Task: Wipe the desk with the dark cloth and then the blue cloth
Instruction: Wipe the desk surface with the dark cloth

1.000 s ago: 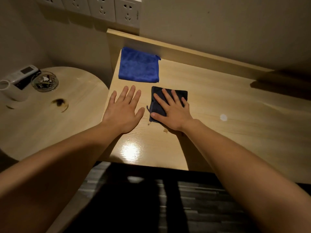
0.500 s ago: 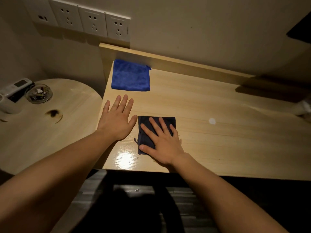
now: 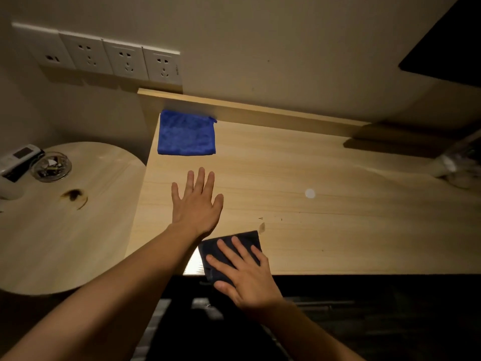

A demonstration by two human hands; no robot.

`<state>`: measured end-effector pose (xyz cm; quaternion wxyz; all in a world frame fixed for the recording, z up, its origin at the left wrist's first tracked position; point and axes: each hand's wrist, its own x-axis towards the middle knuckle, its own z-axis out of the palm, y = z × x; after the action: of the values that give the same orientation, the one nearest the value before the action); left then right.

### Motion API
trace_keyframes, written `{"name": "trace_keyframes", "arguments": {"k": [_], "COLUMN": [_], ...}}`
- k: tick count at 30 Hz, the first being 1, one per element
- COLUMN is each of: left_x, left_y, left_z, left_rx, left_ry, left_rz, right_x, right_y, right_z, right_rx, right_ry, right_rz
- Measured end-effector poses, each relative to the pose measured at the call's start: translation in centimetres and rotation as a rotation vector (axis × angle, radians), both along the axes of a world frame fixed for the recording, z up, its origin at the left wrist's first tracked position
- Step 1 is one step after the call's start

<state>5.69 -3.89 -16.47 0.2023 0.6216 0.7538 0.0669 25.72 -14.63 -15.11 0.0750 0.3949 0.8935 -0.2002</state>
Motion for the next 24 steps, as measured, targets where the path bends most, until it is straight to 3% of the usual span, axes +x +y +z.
{"name": "trace_keyframes", "arguments": {"k": [3,5,7,9,11,12,14,16,18,24], "left_x": [1.9,2.8,2.9,3.0,3.0,3.0,3.0,3.0,3.0,2.9], "left_y": [0.1,0.1,0.2,0.3,0.4,0.4,0.4,0.4,0.6,1.1], "left_z": [0.0,-0.3,-0.5,-0.5,-0.5,-0.5,-0.5,-0.4,-0.3,-0.2], "left_rx": [0.003,0.003,-0.001,-0.006,-0.012,-0.016,-0.023,-0.034,-0.045,-0.108], "left_ry": [0.017,0.070,0.111,0.126,0.129,0.131,0.128,0.118,0.115,0.121], "left_rz": [0.021,0.016,0.013,0.012,0.009,0.006,0.004,0.005,0.008,0.003], "right_x": [1.1,2.4,3.4,4.5,5.3,5.3,5.0,4.7,4.4,1.7], "right_y": [-1.0,-1.7,-1.2,-0.2,2.1,3.5,7.2,11.4,15.7,28.3], "right_z": [0.2,1.0,1.5,3.7,5.1,6.1,8.9,11.2,12.1,10.3], "right_rx": [-0.190,-0.149,-0.307,-0.540,-0.717,-0.631,-0.823,-0.821,-0.693,-0.280], "right_ry": [-0.027,0.162,0.240,0.456,0.801,0.961,1.088,1.155,1.124,0.734], "right_rz": [-0.065,-0.091,-0.161,-0.459,-0.659,-0.799,-0.983,-0.974,-0.940,-0.693]}}
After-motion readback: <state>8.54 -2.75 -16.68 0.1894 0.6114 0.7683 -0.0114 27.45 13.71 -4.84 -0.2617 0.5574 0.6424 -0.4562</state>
